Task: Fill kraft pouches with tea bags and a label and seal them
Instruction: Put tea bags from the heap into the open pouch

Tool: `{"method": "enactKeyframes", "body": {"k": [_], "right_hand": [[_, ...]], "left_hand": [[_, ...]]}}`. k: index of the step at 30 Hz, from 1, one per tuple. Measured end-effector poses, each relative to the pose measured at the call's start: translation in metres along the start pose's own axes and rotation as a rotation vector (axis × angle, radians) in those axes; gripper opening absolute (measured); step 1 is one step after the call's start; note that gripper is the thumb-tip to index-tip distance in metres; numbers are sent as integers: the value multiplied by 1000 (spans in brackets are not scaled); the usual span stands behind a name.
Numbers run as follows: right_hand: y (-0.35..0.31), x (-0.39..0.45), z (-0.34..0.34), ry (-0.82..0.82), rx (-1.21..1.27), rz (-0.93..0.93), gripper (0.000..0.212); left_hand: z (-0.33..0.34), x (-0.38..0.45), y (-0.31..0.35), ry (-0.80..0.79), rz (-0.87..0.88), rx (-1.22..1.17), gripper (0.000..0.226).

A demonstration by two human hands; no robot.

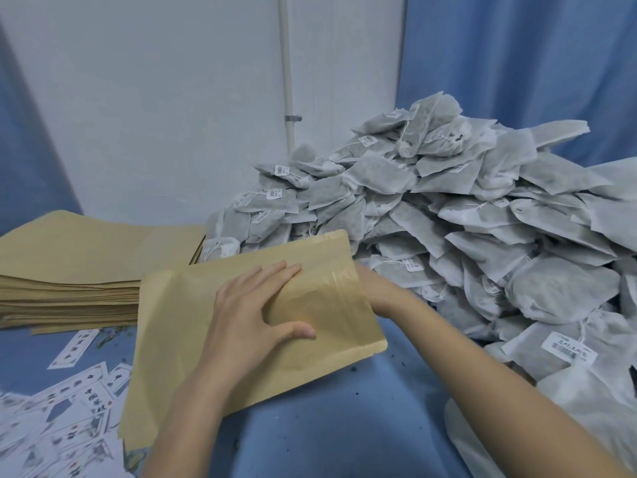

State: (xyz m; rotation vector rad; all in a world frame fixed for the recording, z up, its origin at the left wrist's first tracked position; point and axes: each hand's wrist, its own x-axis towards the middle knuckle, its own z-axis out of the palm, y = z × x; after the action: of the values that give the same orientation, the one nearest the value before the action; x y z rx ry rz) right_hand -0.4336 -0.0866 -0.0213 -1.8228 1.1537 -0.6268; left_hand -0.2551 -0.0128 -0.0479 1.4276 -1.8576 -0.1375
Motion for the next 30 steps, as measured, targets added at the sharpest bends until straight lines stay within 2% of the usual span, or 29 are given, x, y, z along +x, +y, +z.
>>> {"method": "enactKeyframes", "body": {"k": [1,3,4,5,6,8,9,11,13,15,18,20,21,24,26,28,30], "right_hand": [[7,1,-5,97,9,-58,29],[30,7,-21,363,-18,-57,32],[43,10,-30,504,-183,-36,29],[56,14,-37,573,-431,3,21],[67,16,-43,556,-659,36,18],[88,23,-46,442,-1051,96,32],[93,26,-46,436,-1185,101,38],[94,27,-46,498,-1281,54,36],[90,21,-49,562,-1182,-18,35],[82,8,-51,721,-829,-112,32],[66,-16,-55,1010,-356,-203,16],[56,-27,-54,1029,-99,-135,27],[51,-31,-52,968,10,-82,28],[37,-37,-36,657,349,21,14],[27,-40,-27,472,515,10,14],[15,-42,-22,337,531,-24,12],[7,-41,-13,243,384,-14,16]], "left_hand": [[-1,1,-2,24,-3,0,83],[-3,1,-4,46,-13,0,86],[-3,1,-4,42,-14,6,86],[-2,1,-5,35,-14,14,86],[-2,0,-5,28,-15,19,85],[-1,0,-6,17,-21,20,83],[0,0,-6,13,-24,19,82],[0,0,-7,12,-31,14,82],[1,0,-8,10,-38,12,82],[2,0,-8,9,-35,15,83],[3,0,-9,12,-28,30,85],[2,-1,-7,16,-23,35,88],[2,-1,-5,19,-21,33,88],[-1,-1,2,14,-2,-8,83],[-2,-2,8,-9,25,-18,82],[-3,-4,14,-19,54,-19,83],[-3,-8,20,-16,67,-45,82]]}}
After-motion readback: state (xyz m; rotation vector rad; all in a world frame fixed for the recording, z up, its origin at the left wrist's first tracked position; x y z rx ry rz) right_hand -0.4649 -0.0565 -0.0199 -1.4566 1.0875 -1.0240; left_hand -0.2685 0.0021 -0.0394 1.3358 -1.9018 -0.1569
